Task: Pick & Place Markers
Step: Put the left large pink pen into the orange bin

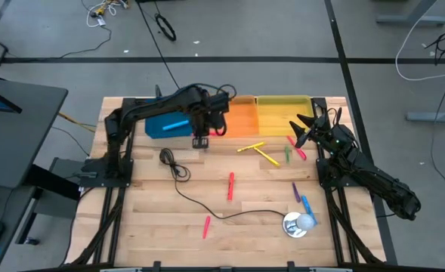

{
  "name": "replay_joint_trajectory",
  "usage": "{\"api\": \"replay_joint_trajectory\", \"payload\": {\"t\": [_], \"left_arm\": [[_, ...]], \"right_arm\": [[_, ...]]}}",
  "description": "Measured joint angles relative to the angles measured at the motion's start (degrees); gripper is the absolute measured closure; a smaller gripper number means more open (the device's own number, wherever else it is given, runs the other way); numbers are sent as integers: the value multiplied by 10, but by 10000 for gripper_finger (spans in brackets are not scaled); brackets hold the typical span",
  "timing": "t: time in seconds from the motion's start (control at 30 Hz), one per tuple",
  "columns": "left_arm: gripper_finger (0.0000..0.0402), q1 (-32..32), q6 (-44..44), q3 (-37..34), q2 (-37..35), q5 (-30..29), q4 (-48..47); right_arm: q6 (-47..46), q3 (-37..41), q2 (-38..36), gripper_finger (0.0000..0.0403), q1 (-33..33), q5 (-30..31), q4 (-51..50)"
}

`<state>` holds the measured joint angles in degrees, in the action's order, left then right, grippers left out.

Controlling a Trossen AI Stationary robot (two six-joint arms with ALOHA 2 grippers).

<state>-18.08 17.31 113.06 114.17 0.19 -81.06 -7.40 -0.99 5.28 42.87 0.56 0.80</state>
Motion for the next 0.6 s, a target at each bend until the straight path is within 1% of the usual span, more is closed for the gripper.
{"api": "replay_joint_trajectory", "payload": {"t": [0.17, 0.33, 0.47, 0.6], "left_arm": [[377, -28, 9, 74, 54, -9, -12], [377, -48, 38, 152, 109, -45, -23], [377, -62, 54, 219, 155, -46, -39], [377, -73, 83, 209, 168, -49, -30]], "right_arm": [[0, 0, 0, 158, 0, 0, 0], [0, 0, 0, 158, 0, 0, 0], [0, 0, 0, 158, 0, 0, 0], [0, 0, 0, 158, 0, 0, 0]]}}
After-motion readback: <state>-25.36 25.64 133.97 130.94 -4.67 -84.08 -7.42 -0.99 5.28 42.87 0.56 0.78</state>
